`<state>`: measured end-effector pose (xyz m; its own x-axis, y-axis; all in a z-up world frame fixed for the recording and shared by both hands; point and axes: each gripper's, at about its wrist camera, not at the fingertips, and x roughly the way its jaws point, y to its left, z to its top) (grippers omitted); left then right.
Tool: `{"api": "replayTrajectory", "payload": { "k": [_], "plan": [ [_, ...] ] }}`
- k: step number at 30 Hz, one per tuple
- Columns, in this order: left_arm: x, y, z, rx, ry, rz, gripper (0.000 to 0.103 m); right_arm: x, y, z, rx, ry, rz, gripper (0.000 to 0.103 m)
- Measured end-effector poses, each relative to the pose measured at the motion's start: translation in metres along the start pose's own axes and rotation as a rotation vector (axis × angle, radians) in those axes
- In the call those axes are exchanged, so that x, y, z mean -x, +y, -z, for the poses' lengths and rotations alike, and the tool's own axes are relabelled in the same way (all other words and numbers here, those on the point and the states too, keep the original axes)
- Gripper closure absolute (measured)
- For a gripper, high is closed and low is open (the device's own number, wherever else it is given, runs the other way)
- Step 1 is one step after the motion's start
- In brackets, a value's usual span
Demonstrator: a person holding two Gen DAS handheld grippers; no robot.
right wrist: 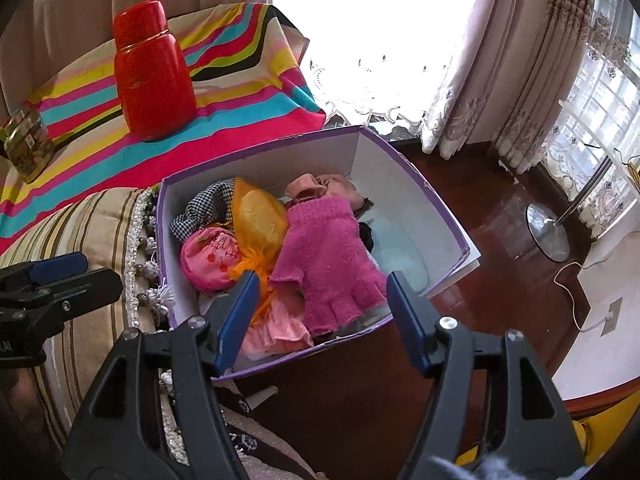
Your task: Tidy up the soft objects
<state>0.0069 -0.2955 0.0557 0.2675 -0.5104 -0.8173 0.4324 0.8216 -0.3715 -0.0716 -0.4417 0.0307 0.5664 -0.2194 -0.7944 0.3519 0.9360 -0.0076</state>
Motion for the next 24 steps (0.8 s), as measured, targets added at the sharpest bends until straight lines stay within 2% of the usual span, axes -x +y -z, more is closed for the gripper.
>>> {"api": "replayTrajectory", "payload": {
  "k": [24],
  "plan": [
    [-0.0042, -0.0025, 0.0006, -0.019, 0.011, -0.025, 0.014, -0.0033, -0.0016, 0.0005, 0.006, 0.004, 0.000, 0.034]
  ]
}}
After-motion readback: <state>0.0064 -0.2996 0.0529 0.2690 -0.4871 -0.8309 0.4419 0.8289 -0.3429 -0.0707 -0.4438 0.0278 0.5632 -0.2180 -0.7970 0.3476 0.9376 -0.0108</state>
